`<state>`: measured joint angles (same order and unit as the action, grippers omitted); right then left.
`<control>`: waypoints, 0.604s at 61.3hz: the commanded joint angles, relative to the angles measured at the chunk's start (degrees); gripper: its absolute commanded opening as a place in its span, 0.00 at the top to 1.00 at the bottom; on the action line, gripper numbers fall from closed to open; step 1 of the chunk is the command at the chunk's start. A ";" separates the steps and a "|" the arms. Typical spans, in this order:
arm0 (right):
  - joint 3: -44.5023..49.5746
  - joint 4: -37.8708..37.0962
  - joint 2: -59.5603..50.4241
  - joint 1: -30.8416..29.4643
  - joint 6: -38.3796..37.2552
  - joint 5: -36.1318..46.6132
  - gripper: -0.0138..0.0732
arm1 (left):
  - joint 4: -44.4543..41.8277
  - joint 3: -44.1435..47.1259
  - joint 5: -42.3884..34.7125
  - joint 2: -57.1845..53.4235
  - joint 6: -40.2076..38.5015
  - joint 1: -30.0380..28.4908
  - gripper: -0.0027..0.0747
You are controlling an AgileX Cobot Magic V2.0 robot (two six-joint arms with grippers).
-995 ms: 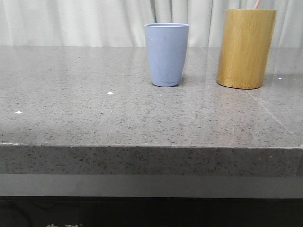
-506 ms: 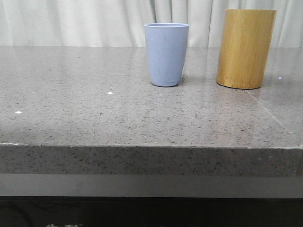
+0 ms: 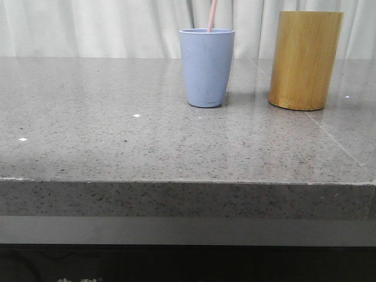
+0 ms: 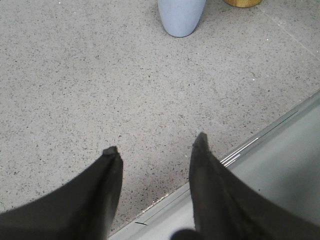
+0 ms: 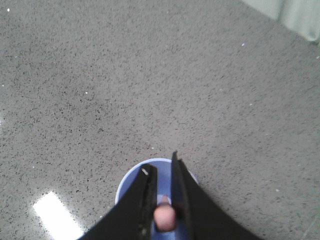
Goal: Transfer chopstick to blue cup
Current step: 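Lower the pink chopstick into the blue cup and open the right gripper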
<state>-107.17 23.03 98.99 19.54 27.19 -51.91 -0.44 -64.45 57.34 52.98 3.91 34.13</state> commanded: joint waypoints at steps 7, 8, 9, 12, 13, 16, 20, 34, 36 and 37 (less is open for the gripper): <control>-1.44 2.33 -1.75 0.04 0.53 3.66 0.55 | 0.44 -1.41 -3.97 -0.45 -0.46 0.19 0.56; -1.44 2.38 -1.75 0.04 0.53 3.66 0.52 | 0.44 -1.41 -3.97 -0.45 -0.46 0.19 0.56; -1.44 2.37 -1.75 0.04 0.53 3.66 0.49 | 0.44 -1.41 -3.97 -0.45 -0.46 0.19 0.56; -1.70 2.37 -1.88 0.04 0.53 2.94 0.43 | 0.44 -1.41 -3.86 -0.45 -0.46 0.19 0.56; -1.87 2.32 -1.97 0.04 0.53 2.63 0.40 | 0.44 -1.41 -3.86 -0.45 -0.46 0.19 0.56; -2.21 2.25 -2.47 -0.08 0.53 1.66 0.37 | 0.44 -1.41 -3.86 -0.45 -0.46 0.19 0.56; -2.93 2.25 -3.42 -0.28 0.43 0.55 0.38 | 0.44 -1.41 -3.86 -0.45 -0.46 0.19 0.56; -3.99 -4.10 -11.59 -1.03 -7.49 -3.82 0.38 | 0.44 -1.41 -3.86 -0.45 -0.46 0.19 0.56; -3.99 -6.27 -12.75 -1.03 -8.87 -4.91 0.38 | 0.44 -1.41 -3.86 -0.45 -0.46 0.19 0.56; -3.91 -7.18 -13.33 -1.03 -9.41 -5.33 0.38 | 0.44 -1.41 -3.86 -0.45 -0.46 0.19 0.56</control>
<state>-109.09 19.64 91.61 19.07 21.61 -57.69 -0.44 -64.45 57.34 52.98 3.91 34.13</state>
